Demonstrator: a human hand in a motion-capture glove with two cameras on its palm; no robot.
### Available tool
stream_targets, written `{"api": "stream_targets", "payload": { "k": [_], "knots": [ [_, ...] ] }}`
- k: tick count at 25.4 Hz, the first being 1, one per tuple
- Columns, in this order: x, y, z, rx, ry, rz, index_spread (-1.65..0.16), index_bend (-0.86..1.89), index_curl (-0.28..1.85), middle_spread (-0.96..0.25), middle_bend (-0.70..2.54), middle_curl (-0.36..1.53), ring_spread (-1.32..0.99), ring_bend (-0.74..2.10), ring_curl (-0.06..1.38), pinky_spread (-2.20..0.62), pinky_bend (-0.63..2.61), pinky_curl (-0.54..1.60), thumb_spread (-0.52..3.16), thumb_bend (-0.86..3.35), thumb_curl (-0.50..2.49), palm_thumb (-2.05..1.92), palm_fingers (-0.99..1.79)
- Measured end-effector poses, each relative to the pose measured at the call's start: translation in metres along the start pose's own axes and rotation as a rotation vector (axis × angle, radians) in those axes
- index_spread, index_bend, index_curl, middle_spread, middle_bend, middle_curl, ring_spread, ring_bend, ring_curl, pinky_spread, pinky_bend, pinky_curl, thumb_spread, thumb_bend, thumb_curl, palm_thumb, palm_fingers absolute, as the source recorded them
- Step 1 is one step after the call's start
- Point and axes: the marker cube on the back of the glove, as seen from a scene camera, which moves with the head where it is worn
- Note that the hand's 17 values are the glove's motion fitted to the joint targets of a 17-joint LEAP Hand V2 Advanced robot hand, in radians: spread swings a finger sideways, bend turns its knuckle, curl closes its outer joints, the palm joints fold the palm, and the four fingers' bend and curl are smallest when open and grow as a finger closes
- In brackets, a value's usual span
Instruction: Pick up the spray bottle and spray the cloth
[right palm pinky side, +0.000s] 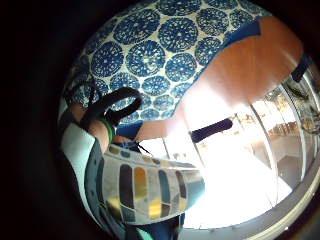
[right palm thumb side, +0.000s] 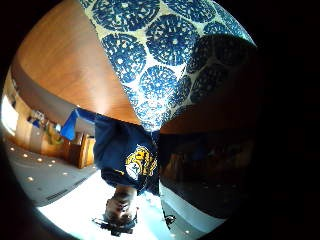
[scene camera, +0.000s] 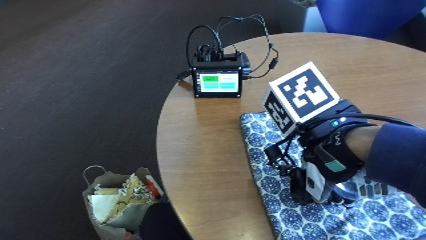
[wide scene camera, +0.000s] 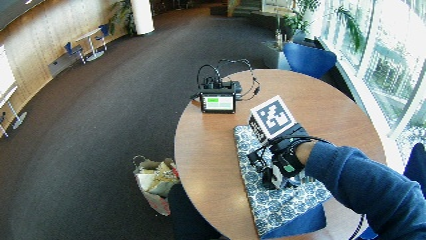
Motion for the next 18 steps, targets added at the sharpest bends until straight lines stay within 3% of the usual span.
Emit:
{"api": "stream_targets", "payload": {
  "k": [10,14,18],
  "knots": [
    [0.003,0.009,-0.003,0.103,-0.021,-0.1,-0.25,0.31,0.54,-0.15,0.5,0.48,-0.21,0.5,0.44,-0.24,0.41,0.37,0.52,-0.03,0.81,0.94,1.32],
    [-0.003,0.045,-0.008,0.236,-0.176,-0.235,-0.25,0.31,0.55,-0.15,0.5,0.48,-0.21,0.5,0.44,-0.24,0.41,0.37,0.52,-0.03,0.81,0.94,1.32],
    [0.003,0.07,-0.022,0.423,-0.331,-0.46,-0.25,0.31,0.55,-0.15,0.5,0.48,-0.21,0.5,0.44,-0.24,0.41,0.37,0.52,-0.03,0.81,0.94,1.32]
  ]
}}
